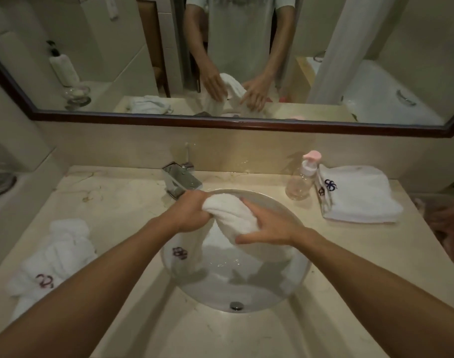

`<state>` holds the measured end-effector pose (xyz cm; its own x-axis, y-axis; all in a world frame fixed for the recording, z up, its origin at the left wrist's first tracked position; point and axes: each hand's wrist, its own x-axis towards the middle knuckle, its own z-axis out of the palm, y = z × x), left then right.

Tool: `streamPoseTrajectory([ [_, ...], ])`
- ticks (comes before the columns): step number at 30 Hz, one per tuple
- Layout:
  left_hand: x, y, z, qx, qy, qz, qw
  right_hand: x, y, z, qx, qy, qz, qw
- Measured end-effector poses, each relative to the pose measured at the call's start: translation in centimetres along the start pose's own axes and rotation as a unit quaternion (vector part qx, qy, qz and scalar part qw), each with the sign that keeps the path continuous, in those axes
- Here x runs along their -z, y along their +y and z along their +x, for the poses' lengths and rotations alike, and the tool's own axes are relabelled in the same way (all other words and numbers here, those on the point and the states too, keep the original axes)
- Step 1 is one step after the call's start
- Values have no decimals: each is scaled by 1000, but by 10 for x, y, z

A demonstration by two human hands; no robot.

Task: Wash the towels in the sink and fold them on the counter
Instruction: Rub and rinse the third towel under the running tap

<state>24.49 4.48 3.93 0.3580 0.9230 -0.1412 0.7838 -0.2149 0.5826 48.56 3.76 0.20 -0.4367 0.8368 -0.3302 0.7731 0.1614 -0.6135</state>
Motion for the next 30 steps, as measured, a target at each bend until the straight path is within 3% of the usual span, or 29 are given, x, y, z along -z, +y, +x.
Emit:
streamPoseTrajectory([
  [2,-1,9,4,-18,-27,-22,999,-15,-18,13,24,12,100,995],
  [5,-4,12,13,-4,-53,29,998,-41,-31,35,1,34,232,972],
  [10,6,-19,19,17,-54,218,974,-43,-31,47,-68,39,120,990],
  [13,3,-39,18,47,-48,255,965,-26,-46,51,-50,52,198,978],
  [15,-1,-53,23,53,5,179,982,-15,-66,54,-19,47,198,979],
  [17,-9,-66,29,41,40,0,998,-4,-87,59,-12,56,164,985],
  [20,-22,-73,25,27,17,-238,971,11,-104,64,-34,55,97,993],
  [22,-25,-76,23,22,7,-334,942,17,-103,63,-63,-14,4,998],
  [24,-22,-78,23,-13,-15,-336,942,11,-94,66,-104,-92,-155,978],
  [26,-19,-80,26,-37,-49,-289,955,2,-80,73,-152,-117,-208,959],
  [30,-18,-83,30,-11,-119,-241,963,4,-68,79,-141,-83,-16,986],
])
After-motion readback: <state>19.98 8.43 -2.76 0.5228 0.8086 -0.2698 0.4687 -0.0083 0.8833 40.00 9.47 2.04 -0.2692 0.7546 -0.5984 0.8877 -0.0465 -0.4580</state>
